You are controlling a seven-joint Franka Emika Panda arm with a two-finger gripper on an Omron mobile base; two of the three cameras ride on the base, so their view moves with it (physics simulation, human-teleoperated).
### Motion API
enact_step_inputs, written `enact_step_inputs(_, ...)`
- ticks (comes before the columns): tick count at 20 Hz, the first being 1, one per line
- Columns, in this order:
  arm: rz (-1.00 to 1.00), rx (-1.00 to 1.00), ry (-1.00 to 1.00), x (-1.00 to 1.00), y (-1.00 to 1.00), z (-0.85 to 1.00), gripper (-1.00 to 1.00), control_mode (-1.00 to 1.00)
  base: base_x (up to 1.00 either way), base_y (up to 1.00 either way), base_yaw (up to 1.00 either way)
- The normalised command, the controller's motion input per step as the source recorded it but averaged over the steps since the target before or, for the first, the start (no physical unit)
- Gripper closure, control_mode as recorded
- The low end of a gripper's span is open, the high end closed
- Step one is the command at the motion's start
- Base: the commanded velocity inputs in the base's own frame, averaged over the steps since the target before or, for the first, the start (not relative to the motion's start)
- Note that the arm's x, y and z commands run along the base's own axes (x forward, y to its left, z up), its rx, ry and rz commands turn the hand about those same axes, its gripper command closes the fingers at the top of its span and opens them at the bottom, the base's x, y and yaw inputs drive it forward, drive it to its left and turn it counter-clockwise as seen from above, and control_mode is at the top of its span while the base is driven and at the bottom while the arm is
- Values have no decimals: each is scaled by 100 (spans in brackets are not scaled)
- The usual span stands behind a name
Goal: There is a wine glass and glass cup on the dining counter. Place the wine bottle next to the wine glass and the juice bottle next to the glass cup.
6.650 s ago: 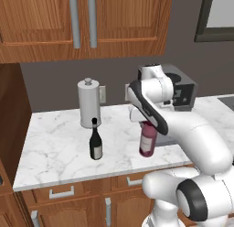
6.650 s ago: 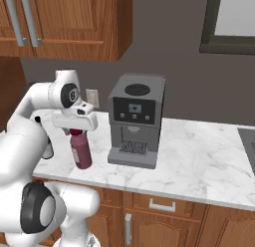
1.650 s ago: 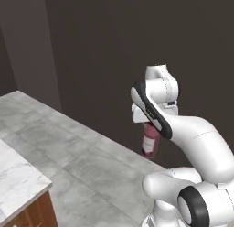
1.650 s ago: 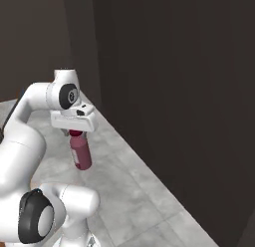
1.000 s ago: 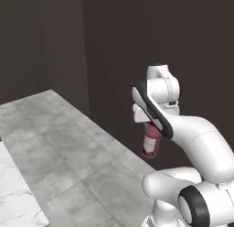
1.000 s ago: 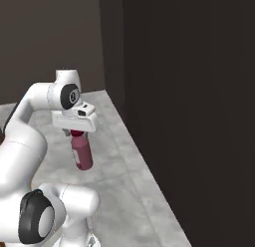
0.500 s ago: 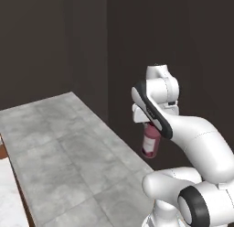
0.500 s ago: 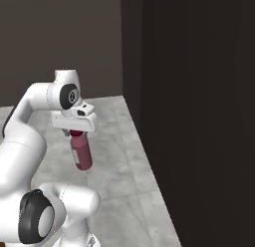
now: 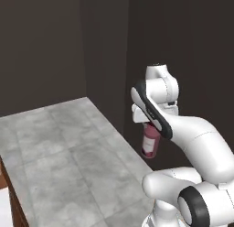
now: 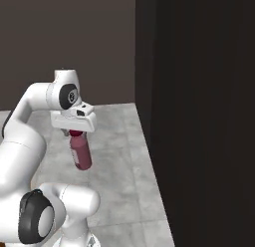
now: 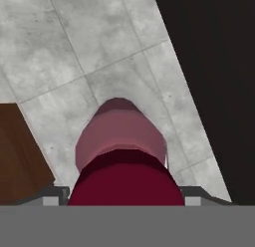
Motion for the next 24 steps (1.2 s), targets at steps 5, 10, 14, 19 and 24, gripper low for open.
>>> enact_step_inputs(5,0,0,0,0,0,0,100,100,90,-9,21)
enact_step_inputs(10,0,0,0,0,0,0,100,100,90,-8,22)
enact_step_inputs(14,0,0,0,0,0,0,100,100,90,-5,25)
enact_step_inputs(19,0,0,0,0,0,0,100,100,90,-3,27)
enact_step_inputs(24,0,0,0,0,0,0,100,100,89,-3,27)
